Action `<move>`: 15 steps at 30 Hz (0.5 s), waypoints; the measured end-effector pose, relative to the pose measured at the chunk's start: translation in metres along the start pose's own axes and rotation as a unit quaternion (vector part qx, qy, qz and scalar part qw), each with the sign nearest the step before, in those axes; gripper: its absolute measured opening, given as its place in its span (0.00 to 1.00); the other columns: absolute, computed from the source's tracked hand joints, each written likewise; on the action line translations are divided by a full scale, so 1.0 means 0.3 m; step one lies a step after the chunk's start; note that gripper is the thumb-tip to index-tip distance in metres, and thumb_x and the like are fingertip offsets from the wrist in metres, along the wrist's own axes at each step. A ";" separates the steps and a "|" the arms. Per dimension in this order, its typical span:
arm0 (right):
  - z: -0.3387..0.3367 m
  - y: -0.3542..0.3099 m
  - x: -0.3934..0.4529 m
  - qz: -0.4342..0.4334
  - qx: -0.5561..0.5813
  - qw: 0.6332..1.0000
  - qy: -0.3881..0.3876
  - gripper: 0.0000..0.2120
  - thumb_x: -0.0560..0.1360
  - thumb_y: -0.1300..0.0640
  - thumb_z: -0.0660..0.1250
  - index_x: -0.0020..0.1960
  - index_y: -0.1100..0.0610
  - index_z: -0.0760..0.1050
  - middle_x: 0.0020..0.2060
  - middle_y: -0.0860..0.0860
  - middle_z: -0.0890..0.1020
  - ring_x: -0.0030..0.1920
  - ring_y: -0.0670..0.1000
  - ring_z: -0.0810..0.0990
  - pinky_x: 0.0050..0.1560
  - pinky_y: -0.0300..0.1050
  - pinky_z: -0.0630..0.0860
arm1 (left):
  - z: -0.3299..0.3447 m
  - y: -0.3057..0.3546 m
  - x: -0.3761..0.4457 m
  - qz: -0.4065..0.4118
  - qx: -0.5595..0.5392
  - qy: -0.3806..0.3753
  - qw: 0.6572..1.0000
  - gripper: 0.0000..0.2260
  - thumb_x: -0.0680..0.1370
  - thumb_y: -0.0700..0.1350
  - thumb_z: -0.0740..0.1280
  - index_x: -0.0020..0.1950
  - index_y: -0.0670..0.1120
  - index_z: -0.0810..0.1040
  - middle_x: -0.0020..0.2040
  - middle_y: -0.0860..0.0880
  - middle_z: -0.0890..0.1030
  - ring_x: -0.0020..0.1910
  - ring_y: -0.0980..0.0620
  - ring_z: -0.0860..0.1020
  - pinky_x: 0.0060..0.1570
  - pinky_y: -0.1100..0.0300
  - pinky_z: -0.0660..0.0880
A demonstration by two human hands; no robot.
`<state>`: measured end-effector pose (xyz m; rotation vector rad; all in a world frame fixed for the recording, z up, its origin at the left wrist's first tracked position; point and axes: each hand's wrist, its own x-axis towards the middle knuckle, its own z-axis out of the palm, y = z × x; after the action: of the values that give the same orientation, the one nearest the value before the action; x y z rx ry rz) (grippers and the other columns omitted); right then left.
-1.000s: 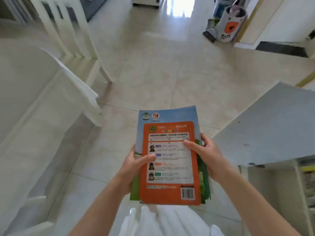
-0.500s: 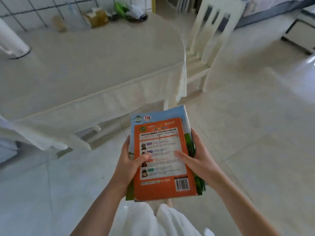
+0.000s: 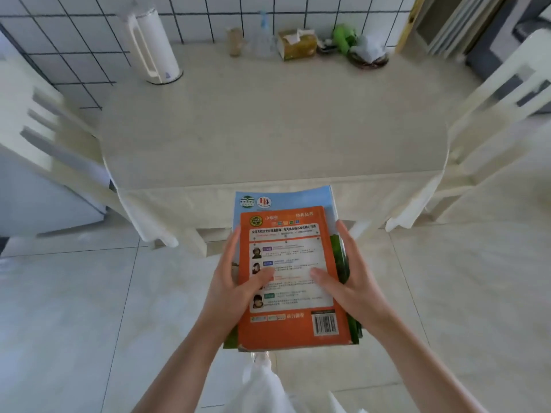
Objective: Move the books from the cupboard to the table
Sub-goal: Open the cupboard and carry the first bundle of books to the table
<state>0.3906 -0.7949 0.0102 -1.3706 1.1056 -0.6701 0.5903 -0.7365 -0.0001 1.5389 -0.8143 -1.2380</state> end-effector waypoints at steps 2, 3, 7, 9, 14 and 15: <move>0.018 -0.024 0.089 -0.020 -0.015 1.000 -0.007 0.41 0.74 0.64 0.69 0.76 0.42 0.50 0.62 0.47 0.76 0.58 0.49 0.81 0.46 0.52 0.83 | -0.039 0.026 0.071 0.004 -0.005 0.006 1.000 0.36 0.73 0.44 0.73 0.73 0.65 0.59 0.56 0.56 0.82 0.49 0.53 0.84 0.37 0.56 0.82; 0.032 -0.032 0.142 -0.032 -0.023 0.999 -0.009 0.40 0.74 0.64 0.69 0.76 0.42 0.52 0.62 0.46 0.76 0.58 0.49 0.80 0.46 0.52 0.83 | -0.062 0.040 0.117 0.006 -0.008 0.005 1.000 0.36 0.73 0.44 0.73 0.73 0.65 0.59 0.56 0.56 0.82 0.49 0.53 0.84 0.38 0.56 0.82; 0.057 -0.054 0.294 -0.036 -0.021 0.999 -0.010 0.38 0.74 0.63 0.69 0.76 0.43 0.54 0.63 0.46 0.75 0.60 0.50 0.79 0.48 0.55 0.82 | -0.110 0.089 0.254 0.017 -0.003 -0.003 1.000 0.36 0.73 0.44 0.73 0.73 0.66 0.59 0.58 0.56 0.82 0.52 0.51 0.84 0.41 0.52 0.83; 0.055 -0.065 0.370 -0.025 -0.014 0.999 -0.019 0.37 0.74 0.62 0.69 0.75 0.43 0.55 0.62 0.45 0.76 0.60 0.50 0.79 0.49 0.55 0.82 | -0.124 0.106 0.322 0.011 -0.009 -0.001 1.000 0.36 0.74 0.43 0.73 0.73 0.65 0.59 0.57 0.55 0.82 0.52 0.51 0.84 0.41 0.53 0.83; 0.015 -0.091 0.590 0.003 -0.011 0.999 -0.031 0.36 0.73 0.61 0.71 0.74 0.43 0.58 0.60 0.44 0.78 0.58 0.48 0.81 0.49 0.54 0.82 | -0.118 0.142 0.525 -0.012 -0.006 0.020 1.000 0.33 0.73 0.44 0.73 0.70 0.67 0.62 0.58 0.54 0.81 0.50 0.51 0.84 0.41 0.52 0.83; 0.009 -0.100 0.628 0.004 -0.014 0.999 -0.034 0.36 0.73 0.61 0.71 0.74 0.44 0.58 0.60 0.45 0.78 0.57 0.48 0.81 0.49 0.54 0.82 | -0.117 0.150 0.559 -0.012 0.001 0.024 1.000 0.32 0.74 0.45 0.73 0.69 0.68 0.62 0.59 0.54 0.80 0.51 0.51 0.84 0.41 0.52 0.83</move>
<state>0.4718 -0.9671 -0.0027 -1.4011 1.0692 -0.5996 0.6709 -0.8938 -0.0103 1.5789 -0.7674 -1.2136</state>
